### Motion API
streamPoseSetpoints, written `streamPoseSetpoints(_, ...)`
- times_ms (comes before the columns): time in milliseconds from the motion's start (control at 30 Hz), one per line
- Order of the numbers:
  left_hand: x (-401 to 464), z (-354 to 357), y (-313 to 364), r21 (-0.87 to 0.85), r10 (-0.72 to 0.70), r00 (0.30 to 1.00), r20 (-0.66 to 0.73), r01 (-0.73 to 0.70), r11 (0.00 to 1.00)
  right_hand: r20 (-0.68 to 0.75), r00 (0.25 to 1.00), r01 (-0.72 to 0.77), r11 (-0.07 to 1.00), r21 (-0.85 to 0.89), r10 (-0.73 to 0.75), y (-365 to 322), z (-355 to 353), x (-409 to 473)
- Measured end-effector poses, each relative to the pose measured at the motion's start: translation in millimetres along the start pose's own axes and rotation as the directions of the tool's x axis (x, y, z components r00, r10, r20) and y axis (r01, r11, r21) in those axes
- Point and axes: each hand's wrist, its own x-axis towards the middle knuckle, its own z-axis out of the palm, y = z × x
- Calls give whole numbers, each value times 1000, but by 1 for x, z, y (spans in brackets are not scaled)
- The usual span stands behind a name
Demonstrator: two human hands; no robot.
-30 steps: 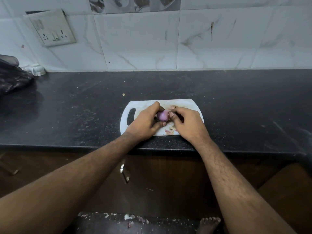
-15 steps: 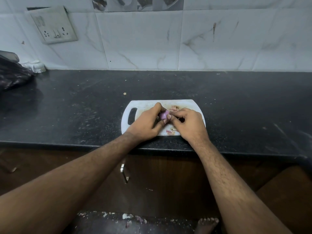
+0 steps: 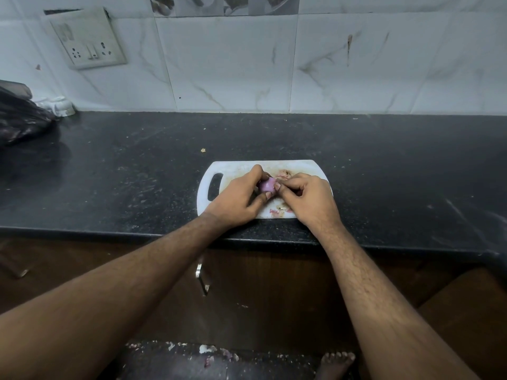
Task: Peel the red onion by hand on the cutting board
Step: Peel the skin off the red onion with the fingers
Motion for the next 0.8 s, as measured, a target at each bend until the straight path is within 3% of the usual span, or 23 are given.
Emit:
streamPoseSetpoints(300,-1,-1,1,13,-7,1000,7,7,1000,-11,999,-32,999,-38,32,-1,0,-1)
streamPoseSetpoints(500,-1,-1,2,14,-15,1000,14,15,1000,-14,997,-79,996,47,80,-2,-2,-3)
streamPoseSetpoints(800,0,-1,3,2,-21,1000,11,21,1000,-91,987,-137,989,-50,132,-8,0,-5)
